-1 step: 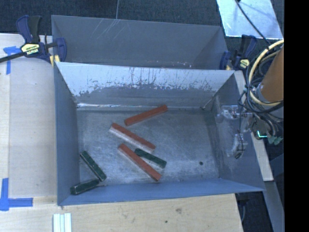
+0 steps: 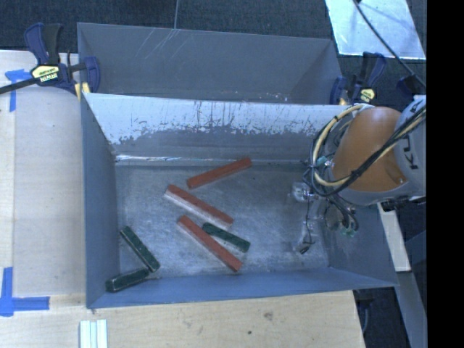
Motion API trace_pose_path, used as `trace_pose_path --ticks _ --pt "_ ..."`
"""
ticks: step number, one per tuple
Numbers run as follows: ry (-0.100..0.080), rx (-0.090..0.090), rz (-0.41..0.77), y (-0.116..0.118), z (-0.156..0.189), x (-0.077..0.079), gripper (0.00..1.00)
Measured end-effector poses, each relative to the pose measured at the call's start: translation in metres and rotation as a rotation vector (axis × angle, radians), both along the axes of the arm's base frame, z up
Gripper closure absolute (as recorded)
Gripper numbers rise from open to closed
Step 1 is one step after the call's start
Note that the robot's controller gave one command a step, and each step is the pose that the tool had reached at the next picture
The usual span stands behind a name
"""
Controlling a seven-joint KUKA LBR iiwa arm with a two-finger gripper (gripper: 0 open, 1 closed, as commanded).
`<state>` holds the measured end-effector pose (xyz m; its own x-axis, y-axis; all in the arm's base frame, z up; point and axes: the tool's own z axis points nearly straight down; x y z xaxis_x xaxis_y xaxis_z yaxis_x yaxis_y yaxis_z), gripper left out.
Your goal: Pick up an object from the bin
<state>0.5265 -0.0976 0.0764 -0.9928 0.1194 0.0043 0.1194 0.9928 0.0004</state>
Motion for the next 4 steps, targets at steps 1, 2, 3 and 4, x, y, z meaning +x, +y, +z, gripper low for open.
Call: trace_pose_path --ticks 1,2,3,4 --pt "-0.014 -0.005 -0.026 -0.034 0.081 -0.011 0.0" --pt "-0.001 -0.001 -0.127 -0.006 0.014 0.006 0.0" --pt "-0.014 -0.003 -0.186 -0.029 0.059 0.036 0.0" --pt "-0.01 -0.002 -0.257 -0.047 0.027 0.099 0.0"
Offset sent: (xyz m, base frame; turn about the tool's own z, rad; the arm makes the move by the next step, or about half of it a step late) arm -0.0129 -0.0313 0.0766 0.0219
